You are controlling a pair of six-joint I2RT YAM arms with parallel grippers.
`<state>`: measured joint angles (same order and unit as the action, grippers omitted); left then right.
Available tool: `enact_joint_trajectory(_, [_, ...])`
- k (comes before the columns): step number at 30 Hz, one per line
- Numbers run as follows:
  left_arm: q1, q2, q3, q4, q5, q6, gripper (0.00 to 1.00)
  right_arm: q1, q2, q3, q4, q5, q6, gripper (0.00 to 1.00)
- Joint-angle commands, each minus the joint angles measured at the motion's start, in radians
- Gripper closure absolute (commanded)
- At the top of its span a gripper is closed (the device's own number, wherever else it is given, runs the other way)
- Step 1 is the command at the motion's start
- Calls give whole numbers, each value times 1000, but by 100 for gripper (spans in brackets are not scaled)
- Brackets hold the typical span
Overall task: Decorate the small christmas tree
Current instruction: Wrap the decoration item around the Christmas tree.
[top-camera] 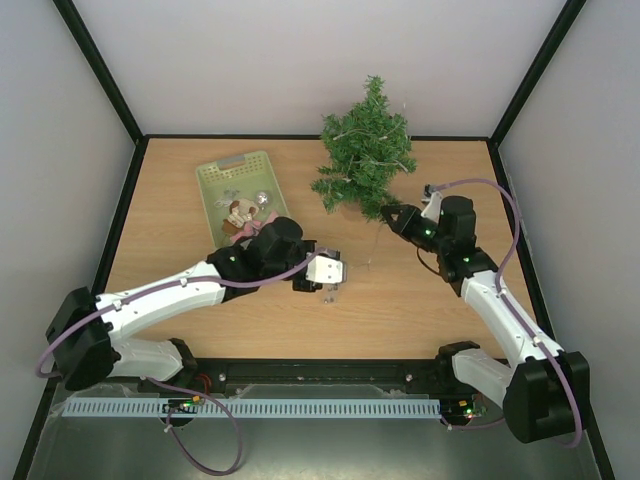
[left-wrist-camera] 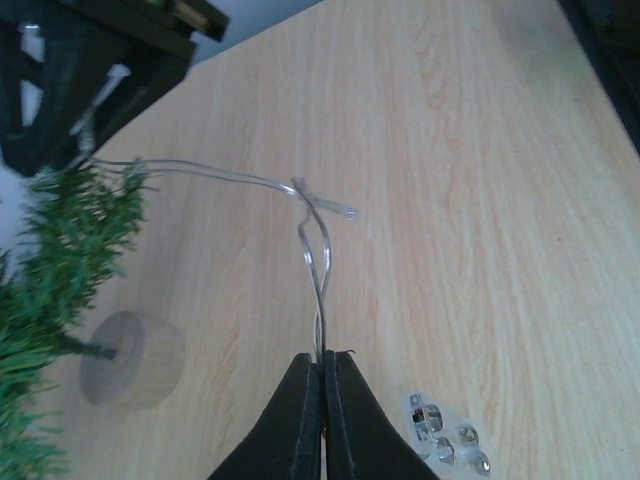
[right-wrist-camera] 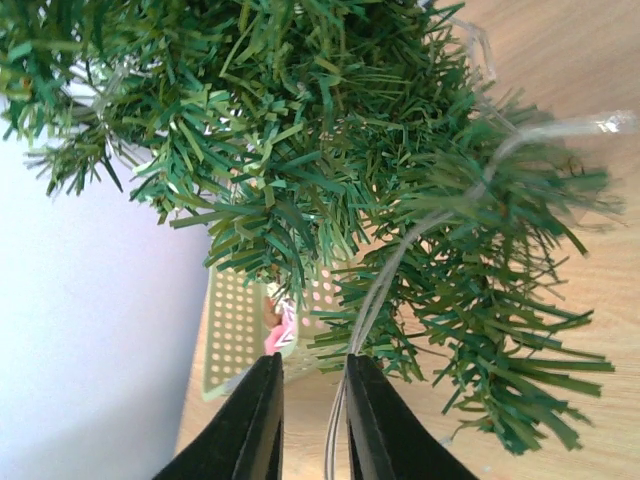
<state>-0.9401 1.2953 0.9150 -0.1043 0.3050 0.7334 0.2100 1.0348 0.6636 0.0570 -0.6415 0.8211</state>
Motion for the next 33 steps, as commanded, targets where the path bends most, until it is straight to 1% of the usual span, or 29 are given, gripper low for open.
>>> enact_joint_trajectory(1, [24, -38, -4, -8, -74, -13, 97, 5, -5, 20, -23, 11, -42, 79])
enact_joint_trajectory(4, [40, -47, -4, -4, -98, -17, 98, 4, -33, 17, -55, 82, -73, 68])
enact_joint_trajectory(6, [50, -53, -2, -7, -102, -13, 98, -2, -55, 24, -87, 142, -111, 64])
enact_joint_trajectory(8, [55, -64, -2, -5, -120, -14, 98, -17, -77, 38, -113, 203, -141, 63])
enact_joint_trajectory(12, [72, -88, -4, 5, -159, -21, 98, -80, -81, 50, -118, 230, -175, 62])
enact_joint_trajectory(15, [81, -99, -2, 17, -199, -19, 98, -105, -78, 23, -90, 271, -170, 62])
enact_joint_trajectory(19, [87, -103, 2, 46, -279, 8, 97, -130, -53, -75, 34, 262, -84, 62])
enact_joint_trajectory(22, [96, -97, 5, 61, -336, 50, 98, -142, 0, -143, 188, 210, 17, 62])
enact_joint_trajectory(24, [111, -94, 4, 83, -366, 71, 98, -144, 61, -173, 279, 182, 92, 62])
enact_joint_trajectory(29, [144, -82, 15, 158, -421, 107, 98, -143, 250, -177, 447, 129, 183, 64])
enact_joint_trajectory(33, [181, -49, 54, 148, -414, 129, 98, -140, 385, -168, 560, 104, 225, 64])
